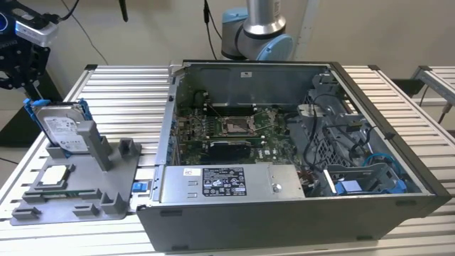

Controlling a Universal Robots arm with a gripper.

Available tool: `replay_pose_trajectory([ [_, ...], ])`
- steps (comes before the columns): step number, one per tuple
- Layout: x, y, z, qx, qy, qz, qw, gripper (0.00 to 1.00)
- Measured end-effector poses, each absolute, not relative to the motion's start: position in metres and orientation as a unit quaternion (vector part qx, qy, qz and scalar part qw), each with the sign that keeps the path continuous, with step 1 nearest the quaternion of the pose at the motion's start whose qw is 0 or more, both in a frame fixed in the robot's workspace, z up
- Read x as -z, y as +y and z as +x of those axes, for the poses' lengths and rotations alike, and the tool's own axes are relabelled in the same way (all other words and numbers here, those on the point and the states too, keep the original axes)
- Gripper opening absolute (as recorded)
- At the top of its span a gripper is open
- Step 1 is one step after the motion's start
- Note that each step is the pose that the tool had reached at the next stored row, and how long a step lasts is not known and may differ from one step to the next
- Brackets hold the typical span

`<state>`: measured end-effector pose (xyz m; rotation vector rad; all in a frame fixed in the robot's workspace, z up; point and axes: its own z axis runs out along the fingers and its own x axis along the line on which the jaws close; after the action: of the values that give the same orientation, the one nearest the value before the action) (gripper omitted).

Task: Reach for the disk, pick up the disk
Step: 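Pick up the disk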

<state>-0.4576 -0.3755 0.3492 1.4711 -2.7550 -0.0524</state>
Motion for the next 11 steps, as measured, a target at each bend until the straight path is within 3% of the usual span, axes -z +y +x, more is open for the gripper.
replay_pose_trajectory([
  [11,-0.3491,-0.3755,-0.4576,0.016,-0.83,0.557,0.011,0.0],
])
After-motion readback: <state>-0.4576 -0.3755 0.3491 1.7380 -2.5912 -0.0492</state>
